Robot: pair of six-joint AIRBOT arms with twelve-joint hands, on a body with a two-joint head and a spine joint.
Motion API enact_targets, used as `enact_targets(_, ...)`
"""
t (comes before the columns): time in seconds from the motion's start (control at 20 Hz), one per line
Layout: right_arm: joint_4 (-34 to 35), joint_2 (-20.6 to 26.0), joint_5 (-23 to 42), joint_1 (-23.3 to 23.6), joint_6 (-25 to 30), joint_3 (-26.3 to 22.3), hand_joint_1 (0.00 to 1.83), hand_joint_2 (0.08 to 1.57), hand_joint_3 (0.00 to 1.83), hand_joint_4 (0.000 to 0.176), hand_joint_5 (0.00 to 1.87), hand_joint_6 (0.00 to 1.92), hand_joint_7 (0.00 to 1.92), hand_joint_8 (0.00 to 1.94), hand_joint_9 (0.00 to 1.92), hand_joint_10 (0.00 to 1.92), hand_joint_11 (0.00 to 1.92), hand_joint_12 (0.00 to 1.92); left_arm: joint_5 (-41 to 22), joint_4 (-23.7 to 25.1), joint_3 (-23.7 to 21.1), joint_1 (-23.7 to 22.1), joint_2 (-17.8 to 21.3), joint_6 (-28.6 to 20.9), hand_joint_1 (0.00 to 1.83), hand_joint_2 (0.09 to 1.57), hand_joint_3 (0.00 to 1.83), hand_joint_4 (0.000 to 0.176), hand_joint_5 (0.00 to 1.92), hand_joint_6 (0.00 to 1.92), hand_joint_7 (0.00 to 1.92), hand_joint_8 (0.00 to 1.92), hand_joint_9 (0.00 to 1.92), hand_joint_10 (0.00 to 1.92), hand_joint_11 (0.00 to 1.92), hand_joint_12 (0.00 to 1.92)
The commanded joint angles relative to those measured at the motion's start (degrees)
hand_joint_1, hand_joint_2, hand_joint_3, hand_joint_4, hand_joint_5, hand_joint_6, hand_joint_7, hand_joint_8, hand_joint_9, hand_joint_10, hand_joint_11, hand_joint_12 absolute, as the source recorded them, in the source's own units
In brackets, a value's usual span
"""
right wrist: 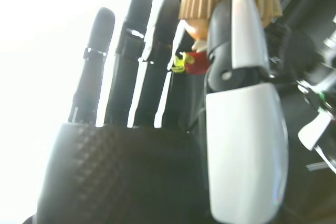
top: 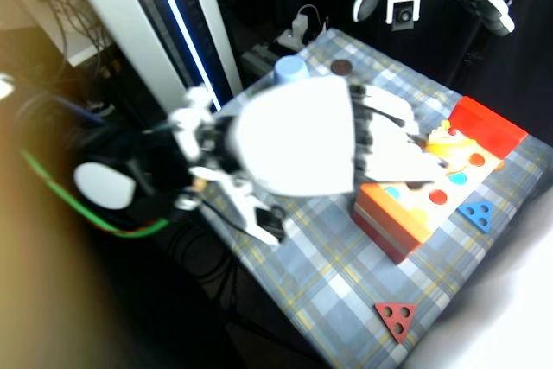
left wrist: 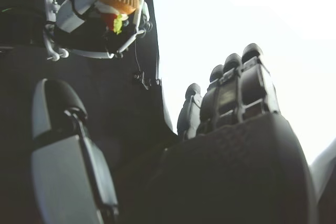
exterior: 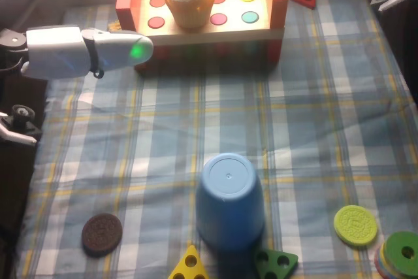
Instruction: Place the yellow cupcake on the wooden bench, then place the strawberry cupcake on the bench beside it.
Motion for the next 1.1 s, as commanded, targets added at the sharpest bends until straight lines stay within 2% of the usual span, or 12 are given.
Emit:
enact_targets(0.0, 1.95, -0.41, 3.73, 1.17, 0.07, 0.61, 1.27, 1.07, 0.00, 0.000, 1.15, 0.53, 1.06, 1.06, 0.96, 1.19, 0.51, 1.84, -6.49, 1.27, 0.31, -0.77, -0.37, -0.71, 0.85, 0.79, 0.00, 0.175, 0.00, 0.00, 0.00, 0.00, 0.00, 0.00, 0.00, 0.00)
enact_targets(0.05, 1.70, -1.44, 2.11, 1.52, 0.07, 1.72, 1.20, 1.05, 0.00, 0.000, 1.15, 0.65, 1.20, 1.63, 1.33, 1.78, 1.28, 1.90, -6.25, 1.51, 0.43, -0.89, -0.49, -0.83, 0.87, 0.78, 0.00, 0.176, 0.00, 0.00, 0.00, 0.00, 0.00, 0.00, 0.00, 0.00)
enact_targets(0.1, 1.12, -2.06, 0.74, 1.83, 0.07, 2.37, 1.19, 1.04, 0.00, 0.000, 1.15, 0.68, 1.23, 1.87, 1.46, 1.89, 1.50, 1.92, -6.13, 1.65, 0.50, -0.99, -0.57, -0.86, 0.89, 0.78, 0.00, 0.176, 0.00, 0.00, 0.00, 0.00, 0.00, 0.00, 0.00, 0.00)
enact_targets(0.25, 0.33, -3.48, -1.89, 2.18, 0.07, 3.94, 1.28, 1.08, 0.00, 0.000, 1.20, 0.36, 1.03, 1.21, 0.92, 1.32, 0.74, 1.75, -5.97, 1.77, 0.86, -1.24, -0.83, -1.08, 0.88, 0.78, 0.00, 0.176, 0.00, 0.00, 0.00, 0.00, 0.00, 0.00, 0.01, 0.01)
enact_targets(0.3, 0.32, -3.83, -2.22, 2.18, 0.07, 4.19, 1.25, 1.07, 0.00, 0.000, 1.09, 0.75, 1.10, 0.87, 0.90, 1.06, 0.65, 1.63, -5.87, 1.81, 0.99, -1.31, -0.91, -1.34, 0.87, 0.78, 0.00, 0.176, 0.00, 0.00, 0.00, 0.00, 0.00, 0.00, 0.01, 0.01)
enact_targets(0.45, -0.21, -4.91, -3.98, 2.18, 0.07, 5.01, 1.25, 1.12, 0.00, 0.000, 1.17, 0.61, 0.78, 1.30, 0.61, 1.22, 0.33, 1.82, -5.72, 2.03, 1.18, -1.33, -0.95, -2.23, 0.87, 0.79, 0.00, 0.176, 0.00, 0.00, 0.00, 0.00, 0.00, 0.00, 0.02, 0.01)
enact_targets(0.55, -0.97, -5.45, -5.13, 2.18, 0.07, 5.28, 1.27, 1.09, 0.00, 0.000, 1.20, 0.35, 0.97, 1.26, 0.85, 1.47, 0.66, 1.89, -5.71, 2.08, 1.28, -1.48, -1.08, -2.28, 0.84, 0.80, 0.01, 0.176, 0.00, 0.00, 0.00, 0.00, 0.00, 0.00, 0.02, 0.01)
enact_targets(0.65, -1.31, -5.93, -5.60, 2.18, 0.07, 5.37, 1.21, 1.02, 0.00, 0.000, 1.21, 0.56, 1.00, 1.55, 1.13, 1.88, 1.16, 1.92, -5.56, 2.12, 1.37, -1.67, -1.25, -2.30, 0.83, 0.80, 0.00, 0.176, 0.00, 0.00, 0.00, 0.00, 0.00, 0.00, 0.03, 0.02)
enact_targets(0.75, -1.65, -6.45, -6.08, 2.18, 0.07, 5.41, 1.28, 1.06, 0.00, 0.000, 1.26, 0.28, 1.04, 1.15, 0.92, 1.57, 0.72, 1.88, -5.40, 2.19, 1.38, -1.74, -1.25, -2.30, 0.84, 0.80, 0.00, 0.176, 0.00, 0.00, 0.00, 0.00, 0.00, 0.00, 0.04, 0.02)
enact_targets(0.95, -3.08, -7.69, -7.40, 2.18, 0.07, 5.59, 1.26, 1.03, 0.00, 0.000, 1.09, 0.77, 1.27, 0.53, 1.02, 0.39, 0.29, 1.23, -5.14, 2.32, 1.54, -2.09, -1.42, -2.30, 0.81, 0.81, 0.01, 0.176, 0.00, 0.00, 0.00, 0.00, 0.00, 0.00, 0.01, 0.01)
enact_targets(1.0, -3.27, -7.83, -7.51, 2.18, 0.07, 5.59, 1.25, 1.04, 0.00, 0.021, 1.15, 0.65, 1.15, 0.77, 0.90, 0.51, 0.18, 1.44, -5.09, 2.36, 1.56, -2.17, -1.46, -2.30, 0.80, 0.81, 0.00, 0.169, 0.00, 0.00, 0.00, 0.00, 0.00, 0.00, 0.02, 0.02)
enact_targets(1.05, -3.47, -7.91, -7.68, 2.18, 0.07, 5.59, 1.25, 1.06, 0.00, 0.000, 1.20, 0.55, 1.05, 0.96, 0.74, 0.84, 0.13, 1.65, -5.07, 2.48, 1.56, -2.24, -1.50, -2.30, 0.81, 0.81, 0.00, 0.164, 0.00, 0.00, 0.00, 0.00, 0.00, 0.00, 0.02, 0.02)
